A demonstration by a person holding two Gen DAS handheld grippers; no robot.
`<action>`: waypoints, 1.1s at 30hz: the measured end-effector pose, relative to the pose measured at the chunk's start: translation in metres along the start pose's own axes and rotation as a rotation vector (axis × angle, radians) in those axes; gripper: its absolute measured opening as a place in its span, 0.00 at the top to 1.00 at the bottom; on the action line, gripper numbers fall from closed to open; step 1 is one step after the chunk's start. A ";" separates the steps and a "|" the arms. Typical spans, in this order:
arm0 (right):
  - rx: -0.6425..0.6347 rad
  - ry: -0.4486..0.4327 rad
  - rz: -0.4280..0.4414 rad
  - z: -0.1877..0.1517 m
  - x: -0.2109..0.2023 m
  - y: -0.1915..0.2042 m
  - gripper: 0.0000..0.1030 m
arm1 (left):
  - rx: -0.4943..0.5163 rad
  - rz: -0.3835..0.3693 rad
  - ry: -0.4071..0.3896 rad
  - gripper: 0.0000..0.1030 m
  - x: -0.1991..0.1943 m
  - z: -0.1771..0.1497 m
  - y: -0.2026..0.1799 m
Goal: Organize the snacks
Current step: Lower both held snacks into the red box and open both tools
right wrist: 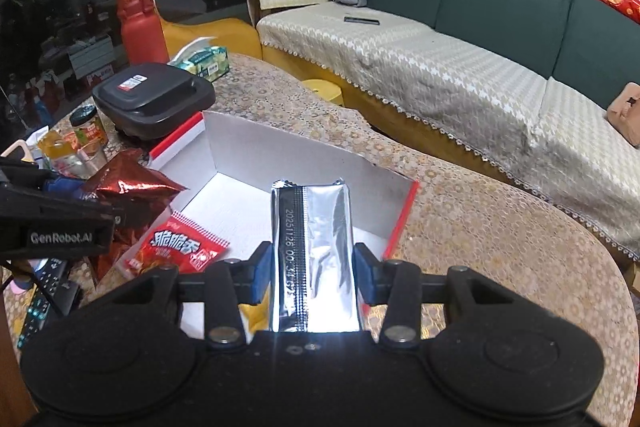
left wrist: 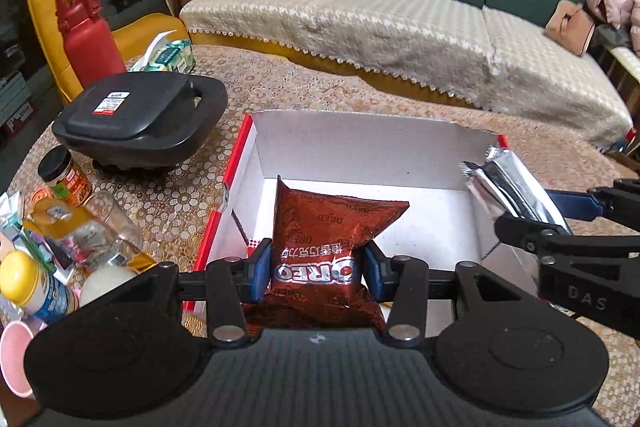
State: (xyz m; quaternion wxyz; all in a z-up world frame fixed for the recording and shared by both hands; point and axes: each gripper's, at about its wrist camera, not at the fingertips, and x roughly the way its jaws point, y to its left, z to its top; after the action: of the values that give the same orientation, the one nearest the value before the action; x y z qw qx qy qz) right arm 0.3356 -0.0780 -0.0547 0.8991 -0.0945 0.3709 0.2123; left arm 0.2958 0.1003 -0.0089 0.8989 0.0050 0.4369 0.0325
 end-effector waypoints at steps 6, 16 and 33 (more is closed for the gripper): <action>-0.035 0.049 0.014 0.005 0.029 0.007 0.59 | 0.019 0.021 0.056 0.56 0.029 0.004 -0.003; -0.073 0.116 0.031 -0.006 0.057 0.013 0.59 | 0.022 0.012 0.133 0.56 0.062 -0.011 -0.002; -0.077 0.119 0.067 -0.017 0.045 0.011 0.59 | 0.016 -0.021 0.108 0.47 0.050 -0.023 -0.001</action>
State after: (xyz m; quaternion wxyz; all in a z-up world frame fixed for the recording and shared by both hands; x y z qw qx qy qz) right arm 0.3485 -0.0600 -0.0982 0.8635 -0.1290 0.4184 0.2504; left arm 0.3087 0.1020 -0.0626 0.8743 0.0060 0.4849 0.0199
